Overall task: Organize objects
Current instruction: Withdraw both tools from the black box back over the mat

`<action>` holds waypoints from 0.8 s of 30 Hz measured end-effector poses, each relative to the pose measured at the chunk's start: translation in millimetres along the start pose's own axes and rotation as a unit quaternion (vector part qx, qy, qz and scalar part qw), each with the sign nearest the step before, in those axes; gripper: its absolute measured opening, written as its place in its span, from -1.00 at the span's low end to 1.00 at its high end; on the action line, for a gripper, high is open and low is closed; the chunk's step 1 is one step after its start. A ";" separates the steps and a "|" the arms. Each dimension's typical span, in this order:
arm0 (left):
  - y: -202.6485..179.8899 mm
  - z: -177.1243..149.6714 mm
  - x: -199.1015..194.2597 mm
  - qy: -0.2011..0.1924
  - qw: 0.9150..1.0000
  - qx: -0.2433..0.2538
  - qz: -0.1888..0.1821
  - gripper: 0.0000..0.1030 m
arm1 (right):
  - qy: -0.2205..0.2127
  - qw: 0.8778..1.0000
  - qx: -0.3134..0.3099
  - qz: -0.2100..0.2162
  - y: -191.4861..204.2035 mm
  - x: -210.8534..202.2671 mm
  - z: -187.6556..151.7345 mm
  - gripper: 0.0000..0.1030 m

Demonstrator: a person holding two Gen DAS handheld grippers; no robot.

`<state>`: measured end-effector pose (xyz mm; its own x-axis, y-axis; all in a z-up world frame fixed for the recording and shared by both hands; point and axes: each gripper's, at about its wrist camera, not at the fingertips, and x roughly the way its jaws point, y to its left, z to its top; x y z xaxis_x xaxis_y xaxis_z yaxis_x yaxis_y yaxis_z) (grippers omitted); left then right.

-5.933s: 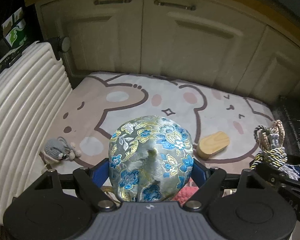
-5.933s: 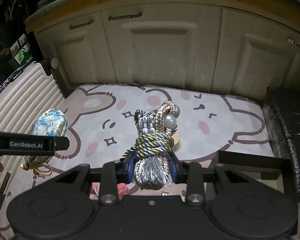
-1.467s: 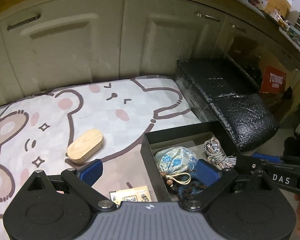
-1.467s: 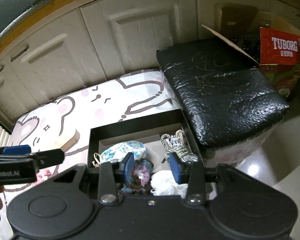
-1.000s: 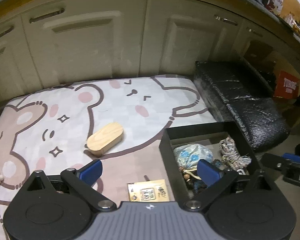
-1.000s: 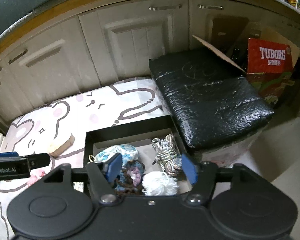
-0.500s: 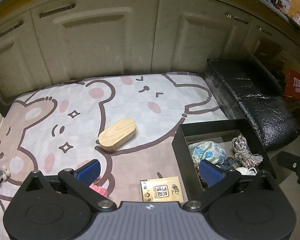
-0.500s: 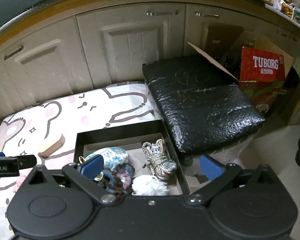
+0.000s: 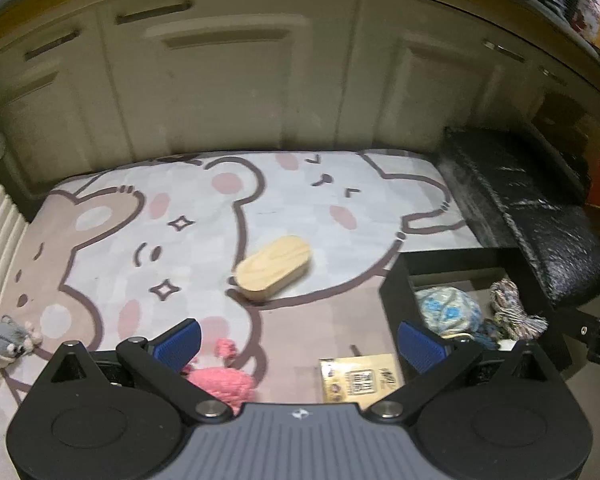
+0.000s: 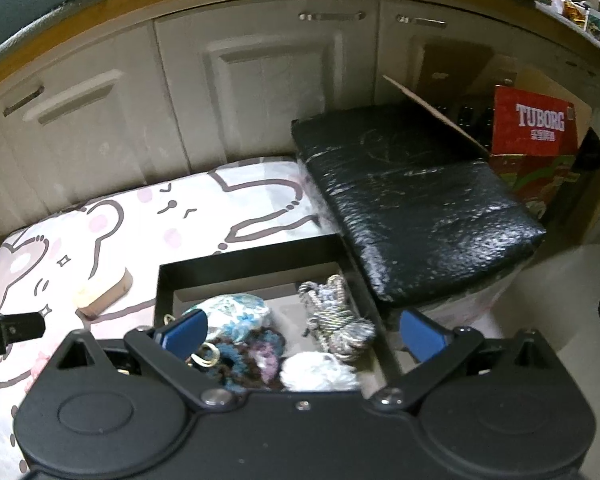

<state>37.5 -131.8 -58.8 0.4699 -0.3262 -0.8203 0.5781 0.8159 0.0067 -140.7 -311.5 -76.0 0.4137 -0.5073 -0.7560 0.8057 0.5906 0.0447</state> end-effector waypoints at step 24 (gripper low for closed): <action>94.4 -10.7 -18.0 -0.010 0.997 -0.065 0.047 1.00 | 0.017 0.997 -0.039 0.070 94.0 10.6 2.5 1.00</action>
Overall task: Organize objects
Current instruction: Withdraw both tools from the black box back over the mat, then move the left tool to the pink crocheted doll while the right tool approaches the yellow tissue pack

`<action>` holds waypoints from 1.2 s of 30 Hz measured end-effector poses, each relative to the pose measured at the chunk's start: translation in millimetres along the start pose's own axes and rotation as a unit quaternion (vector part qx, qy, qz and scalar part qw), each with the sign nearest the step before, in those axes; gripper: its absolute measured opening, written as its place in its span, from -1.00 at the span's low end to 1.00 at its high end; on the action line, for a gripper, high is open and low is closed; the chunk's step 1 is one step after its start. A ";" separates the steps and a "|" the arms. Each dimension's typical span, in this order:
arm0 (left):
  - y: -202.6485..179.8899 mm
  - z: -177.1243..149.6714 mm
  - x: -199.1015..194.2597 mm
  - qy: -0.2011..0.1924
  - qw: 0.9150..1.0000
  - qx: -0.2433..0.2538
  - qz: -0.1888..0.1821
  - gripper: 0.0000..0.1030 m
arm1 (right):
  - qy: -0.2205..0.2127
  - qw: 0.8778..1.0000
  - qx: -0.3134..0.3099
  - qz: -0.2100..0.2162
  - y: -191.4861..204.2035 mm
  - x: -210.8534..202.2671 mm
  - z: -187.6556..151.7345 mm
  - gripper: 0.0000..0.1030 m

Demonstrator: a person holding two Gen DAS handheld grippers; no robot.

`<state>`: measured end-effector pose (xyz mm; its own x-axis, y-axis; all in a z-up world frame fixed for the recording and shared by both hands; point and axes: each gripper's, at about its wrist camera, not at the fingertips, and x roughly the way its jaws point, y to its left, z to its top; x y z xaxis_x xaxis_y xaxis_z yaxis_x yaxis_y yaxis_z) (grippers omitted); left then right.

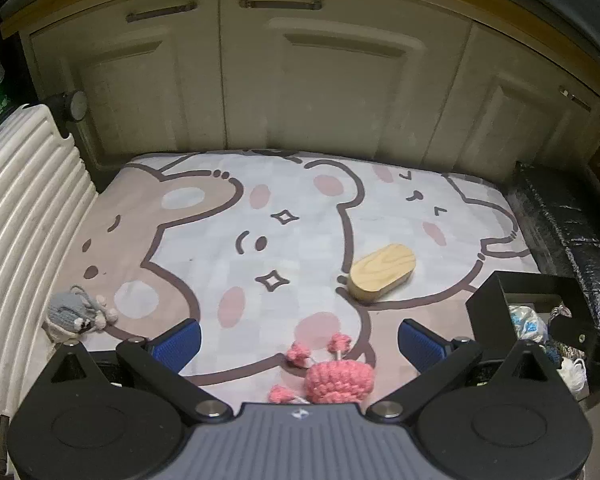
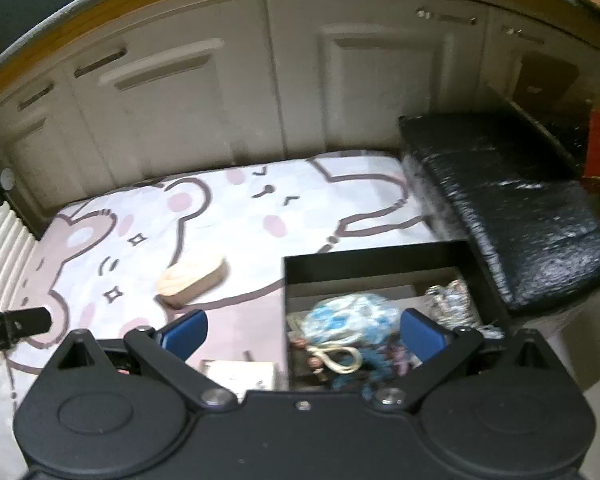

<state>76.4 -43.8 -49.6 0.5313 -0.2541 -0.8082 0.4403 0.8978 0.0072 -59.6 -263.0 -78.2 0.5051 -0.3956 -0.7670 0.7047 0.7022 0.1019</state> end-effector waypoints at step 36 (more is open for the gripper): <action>-3.3 -21.9 62.5 0.139 0.989 0.042 -0.029 0.24 | 0.178 0.979 -0.099 -0.017 67.5 86.5 -23.7 -0.79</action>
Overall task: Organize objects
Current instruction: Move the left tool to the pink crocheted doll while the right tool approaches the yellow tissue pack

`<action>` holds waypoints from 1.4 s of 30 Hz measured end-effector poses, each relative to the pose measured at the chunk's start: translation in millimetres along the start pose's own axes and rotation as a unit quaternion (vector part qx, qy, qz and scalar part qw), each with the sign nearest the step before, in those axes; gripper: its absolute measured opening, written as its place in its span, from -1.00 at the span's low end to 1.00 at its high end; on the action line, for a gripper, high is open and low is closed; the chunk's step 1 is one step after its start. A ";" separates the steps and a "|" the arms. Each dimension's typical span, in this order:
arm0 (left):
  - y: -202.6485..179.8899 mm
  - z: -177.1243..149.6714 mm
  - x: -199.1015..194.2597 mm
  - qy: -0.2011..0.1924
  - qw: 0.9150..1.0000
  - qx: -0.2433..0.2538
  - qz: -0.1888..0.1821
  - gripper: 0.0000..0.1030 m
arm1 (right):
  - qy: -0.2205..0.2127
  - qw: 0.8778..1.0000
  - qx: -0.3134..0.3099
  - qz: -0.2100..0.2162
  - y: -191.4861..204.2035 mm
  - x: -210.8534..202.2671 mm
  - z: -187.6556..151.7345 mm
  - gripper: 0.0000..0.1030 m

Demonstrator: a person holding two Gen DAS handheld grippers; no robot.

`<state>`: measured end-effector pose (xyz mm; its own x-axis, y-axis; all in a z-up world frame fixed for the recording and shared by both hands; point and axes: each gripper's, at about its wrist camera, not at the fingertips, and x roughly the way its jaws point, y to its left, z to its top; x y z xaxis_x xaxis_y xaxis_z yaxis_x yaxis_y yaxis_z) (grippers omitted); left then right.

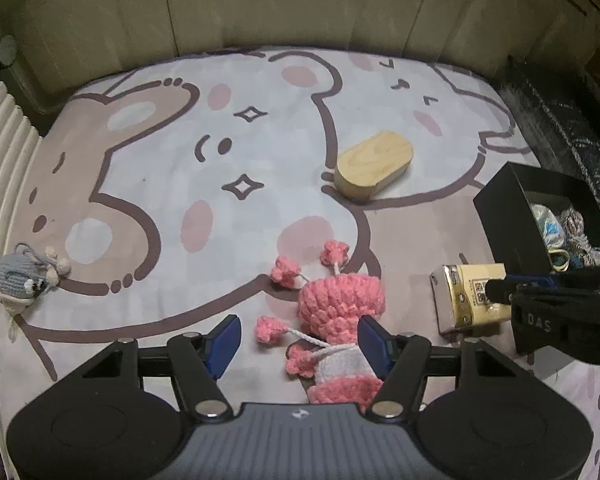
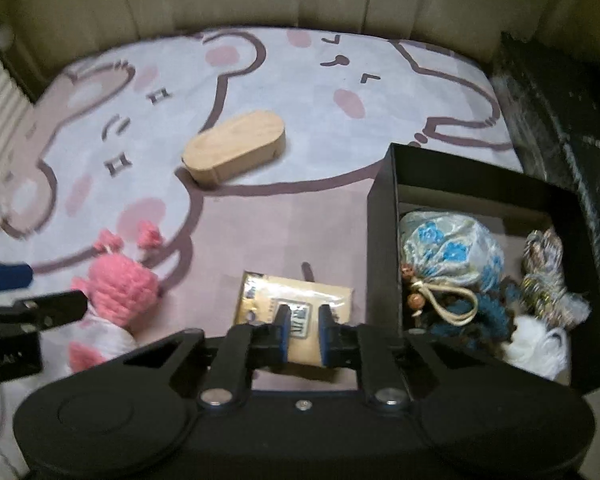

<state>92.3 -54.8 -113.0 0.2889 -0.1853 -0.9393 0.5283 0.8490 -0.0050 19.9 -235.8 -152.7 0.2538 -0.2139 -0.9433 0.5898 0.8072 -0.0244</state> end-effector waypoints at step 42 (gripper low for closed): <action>-21.6 1.4 44.4 0.059 0.997 0.037 -0.021 -0.08 | -0.027 0.991 0.106 0.076 -6.9 -0.7 13.3 -0.55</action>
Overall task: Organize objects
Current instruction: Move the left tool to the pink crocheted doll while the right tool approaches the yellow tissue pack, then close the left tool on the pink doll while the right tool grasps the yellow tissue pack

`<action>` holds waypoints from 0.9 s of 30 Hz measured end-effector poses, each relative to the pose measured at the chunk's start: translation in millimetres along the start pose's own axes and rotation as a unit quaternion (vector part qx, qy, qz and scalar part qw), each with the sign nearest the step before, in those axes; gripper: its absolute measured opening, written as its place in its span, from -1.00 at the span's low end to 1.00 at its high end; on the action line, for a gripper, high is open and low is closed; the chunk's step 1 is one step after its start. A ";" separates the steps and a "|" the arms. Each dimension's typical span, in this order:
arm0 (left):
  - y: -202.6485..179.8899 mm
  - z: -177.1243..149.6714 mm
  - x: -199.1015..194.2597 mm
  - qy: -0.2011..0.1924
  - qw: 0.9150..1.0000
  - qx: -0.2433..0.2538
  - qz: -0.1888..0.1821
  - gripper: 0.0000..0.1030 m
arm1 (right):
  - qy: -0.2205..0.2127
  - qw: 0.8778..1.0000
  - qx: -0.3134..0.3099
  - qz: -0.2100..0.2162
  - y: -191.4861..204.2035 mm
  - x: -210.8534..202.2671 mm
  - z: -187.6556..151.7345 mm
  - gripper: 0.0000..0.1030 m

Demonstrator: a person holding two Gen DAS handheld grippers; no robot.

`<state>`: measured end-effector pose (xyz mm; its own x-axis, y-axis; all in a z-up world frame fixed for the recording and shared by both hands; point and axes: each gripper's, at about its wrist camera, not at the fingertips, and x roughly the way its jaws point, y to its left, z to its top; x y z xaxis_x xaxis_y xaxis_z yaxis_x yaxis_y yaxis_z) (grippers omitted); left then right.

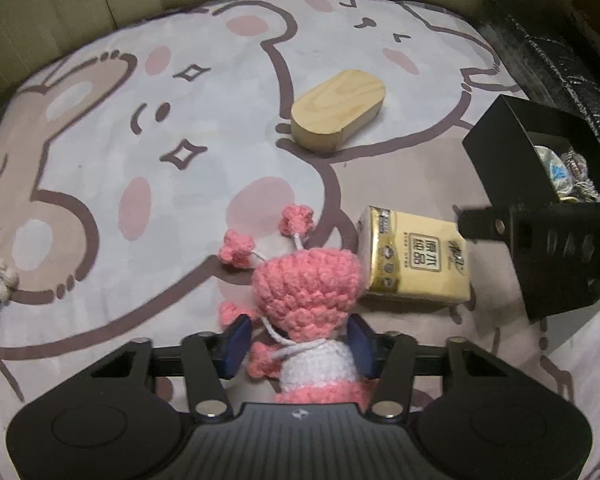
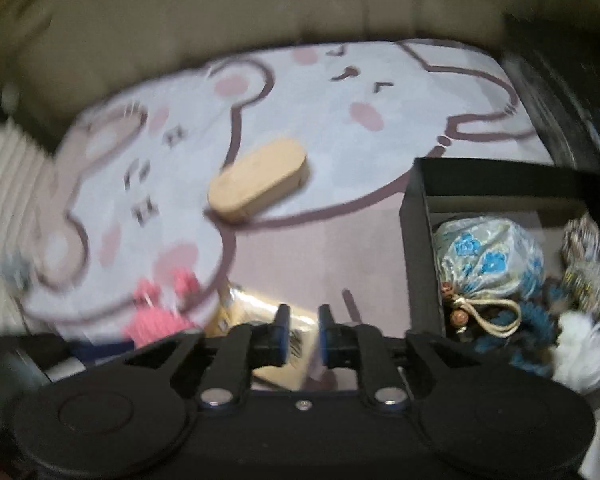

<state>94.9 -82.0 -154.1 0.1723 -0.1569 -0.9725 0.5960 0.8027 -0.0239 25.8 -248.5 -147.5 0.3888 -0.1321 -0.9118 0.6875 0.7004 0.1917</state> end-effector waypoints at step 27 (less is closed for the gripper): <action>25.9 -9.9 2.6 0.027 0.999 -0.028 0.013 -0.11 | 0.069 0.997 0.032 -0.027 23.7 49.1 -4.8 0.49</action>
<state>103.0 -56.0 -159.5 0.1433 -0.1045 -0.9841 0.5474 0.8368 -0.0091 58.3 -235.1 -189.5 0.2647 -0.0677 -0.9620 0.7447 0.6481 0.1593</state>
